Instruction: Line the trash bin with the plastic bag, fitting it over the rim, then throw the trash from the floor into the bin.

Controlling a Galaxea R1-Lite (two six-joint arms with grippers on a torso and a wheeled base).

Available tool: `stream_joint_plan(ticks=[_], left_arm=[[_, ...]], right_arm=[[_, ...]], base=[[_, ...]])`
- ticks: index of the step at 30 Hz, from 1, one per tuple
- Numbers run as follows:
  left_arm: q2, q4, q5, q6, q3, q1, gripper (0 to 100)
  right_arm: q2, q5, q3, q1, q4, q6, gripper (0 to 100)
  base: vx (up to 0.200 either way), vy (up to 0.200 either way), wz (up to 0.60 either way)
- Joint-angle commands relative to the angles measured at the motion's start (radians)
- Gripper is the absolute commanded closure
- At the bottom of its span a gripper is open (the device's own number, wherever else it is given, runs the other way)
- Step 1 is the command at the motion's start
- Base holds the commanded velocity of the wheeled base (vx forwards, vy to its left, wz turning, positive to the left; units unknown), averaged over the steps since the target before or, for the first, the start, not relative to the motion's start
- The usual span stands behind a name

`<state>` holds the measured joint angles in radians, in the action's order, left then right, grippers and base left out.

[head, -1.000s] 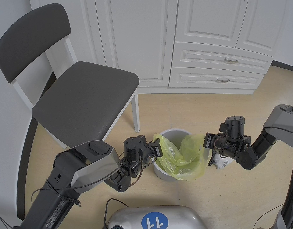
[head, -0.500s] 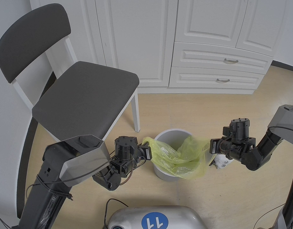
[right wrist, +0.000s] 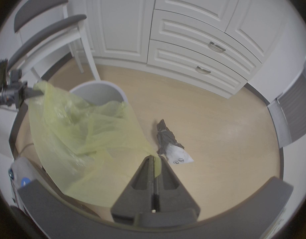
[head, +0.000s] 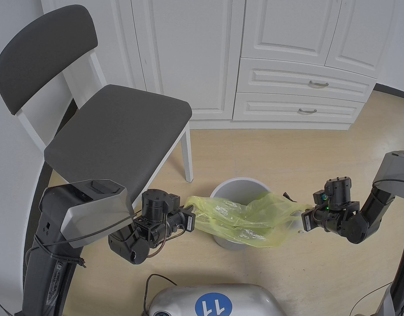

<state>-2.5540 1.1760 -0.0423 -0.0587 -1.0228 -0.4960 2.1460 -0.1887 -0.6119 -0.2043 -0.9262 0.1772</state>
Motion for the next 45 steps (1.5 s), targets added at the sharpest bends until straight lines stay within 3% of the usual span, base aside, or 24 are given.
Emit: stream_joint_plan(ticks=[1,7,25,29,39,45], left_arm=[[0.005,0.05,-0.05,0.037,0.062,0.02,100],[0.003,0.123,-0.163,0.069,0.144,0.025,100],[0.012,0.131,-0.214,0.094,0.208,0.027,100],[0.018,0.131,-0.237,0.097,0.227,0.03,100],[-0.029,0.129,-0.24,0.096,0.197,0.022,100],[-0.078,0.128,-0.226,0.088,0.124,0.01,100]], right_arm=[[-0.011,-0.001,0.043,0.02,0.0,0.034,100],[-0.055,0.0,0.118,0.034,0.001,0.148,100],[-0.118,0.002,0.23,0.016,0.013,0.268,100],[-0.141,0.002,0.259,0.009,0.015,0.326,100],[-0.026,0.002,0.221,0.011,0.009,0.324,100],[0.123,0.0,0.15,-0.014,-0.016,0.271,100]], base=[[0.0,0.0,0.0],[0.0,0.0,0.0],[0.0,0.0,0.0],[0.0,0.0,0.0],[0.0,0.0,0.0],[0.0,0.0,0.0]])
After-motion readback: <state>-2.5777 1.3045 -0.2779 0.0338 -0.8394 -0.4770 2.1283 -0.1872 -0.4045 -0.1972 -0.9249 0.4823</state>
